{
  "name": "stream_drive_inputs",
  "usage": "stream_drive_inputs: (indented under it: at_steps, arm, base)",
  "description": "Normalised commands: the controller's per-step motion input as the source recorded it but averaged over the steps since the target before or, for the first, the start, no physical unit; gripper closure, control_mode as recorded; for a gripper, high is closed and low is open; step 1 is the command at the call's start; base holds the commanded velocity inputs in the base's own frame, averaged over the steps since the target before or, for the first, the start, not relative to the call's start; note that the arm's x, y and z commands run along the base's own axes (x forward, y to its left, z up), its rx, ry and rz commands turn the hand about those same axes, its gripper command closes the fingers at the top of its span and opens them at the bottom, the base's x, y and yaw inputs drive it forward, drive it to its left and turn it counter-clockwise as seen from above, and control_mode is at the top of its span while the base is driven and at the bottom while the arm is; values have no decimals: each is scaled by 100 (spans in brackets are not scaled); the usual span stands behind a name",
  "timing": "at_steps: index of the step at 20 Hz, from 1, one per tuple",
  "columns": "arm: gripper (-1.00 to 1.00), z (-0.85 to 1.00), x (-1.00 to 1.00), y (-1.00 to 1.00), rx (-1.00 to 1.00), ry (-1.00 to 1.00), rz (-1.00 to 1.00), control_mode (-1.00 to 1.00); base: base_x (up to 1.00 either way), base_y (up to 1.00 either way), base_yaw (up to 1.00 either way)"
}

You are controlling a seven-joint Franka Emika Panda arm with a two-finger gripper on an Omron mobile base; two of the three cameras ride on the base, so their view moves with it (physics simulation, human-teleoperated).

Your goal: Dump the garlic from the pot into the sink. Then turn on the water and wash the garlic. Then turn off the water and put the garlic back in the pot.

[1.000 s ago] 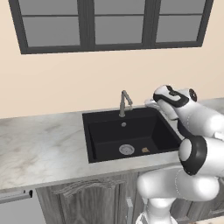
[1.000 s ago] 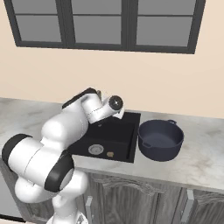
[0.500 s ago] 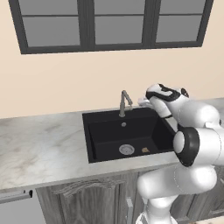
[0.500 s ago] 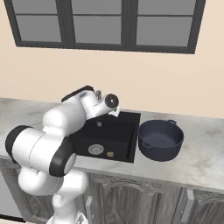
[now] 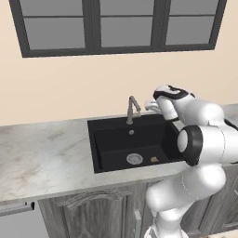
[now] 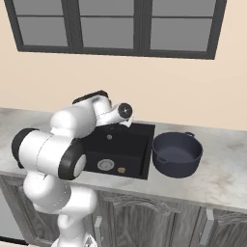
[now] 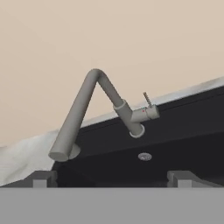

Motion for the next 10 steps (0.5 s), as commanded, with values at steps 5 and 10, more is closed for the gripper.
stream_drive_inputs:
  at_steps: [5,10]
  arm:
    - [-100,-5,17,0,8,-1,0,-100]
    - [-100,-13,6,0,8,0,0,-100]
  base:
    - [0,0,0]
    - [0,0,0]
